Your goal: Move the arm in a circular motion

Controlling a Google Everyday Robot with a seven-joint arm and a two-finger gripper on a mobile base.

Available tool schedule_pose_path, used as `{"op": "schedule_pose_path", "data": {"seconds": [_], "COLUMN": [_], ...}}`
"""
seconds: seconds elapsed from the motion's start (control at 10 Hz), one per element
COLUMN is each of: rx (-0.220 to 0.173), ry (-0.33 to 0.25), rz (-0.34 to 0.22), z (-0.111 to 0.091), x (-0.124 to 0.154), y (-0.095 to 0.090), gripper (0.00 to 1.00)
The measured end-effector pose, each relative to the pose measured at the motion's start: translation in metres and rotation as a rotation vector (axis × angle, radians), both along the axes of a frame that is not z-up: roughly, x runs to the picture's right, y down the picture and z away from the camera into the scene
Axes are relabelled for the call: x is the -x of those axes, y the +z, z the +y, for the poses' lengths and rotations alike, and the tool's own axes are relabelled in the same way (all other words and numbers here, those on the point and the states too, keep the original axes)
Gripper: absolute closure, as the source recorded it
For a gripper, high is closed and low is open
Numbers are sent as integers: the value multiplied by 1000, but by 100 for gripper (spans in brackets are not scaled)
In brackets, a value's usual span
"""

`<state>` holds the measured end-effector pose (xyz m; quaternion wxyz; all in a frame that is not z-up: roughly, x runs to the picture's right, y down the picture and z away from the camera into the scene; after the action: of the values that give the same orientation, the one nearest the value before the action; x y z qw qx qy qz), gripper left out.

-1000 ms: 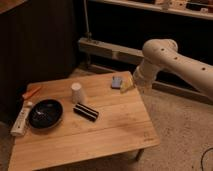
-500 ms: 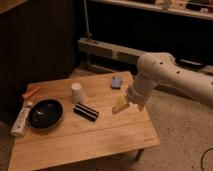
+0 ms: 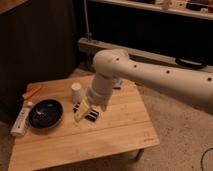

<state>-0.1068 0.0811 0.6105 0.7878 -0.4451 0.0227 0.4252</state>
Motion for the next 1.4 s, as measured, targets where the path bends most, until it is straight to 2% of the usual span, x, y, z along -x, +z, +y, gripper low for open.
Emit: {"op": "schedule_pose_path", "data": {"seconds": [0.2,0.4,0.5,0.7,0.8,0.9,1.1,1.2,1.4], "rx": [-40,-73,-86,-97,-96,-88,-68,-50,-25], "ry": [7,42,77,141,176,219,265,293,329], "rz": [-22,-7,17,69,101,149,225,265,314], "z": [-33,-68,-91,-121,-131,-138,-132,-119,-95], "x": [33,37,27,-1,-20,-50,-101,-131,-170], "y": [16,37,53,79,90,104,115,118,115], "gripper": [20,20,20,20,20,20,20,20,20]}}
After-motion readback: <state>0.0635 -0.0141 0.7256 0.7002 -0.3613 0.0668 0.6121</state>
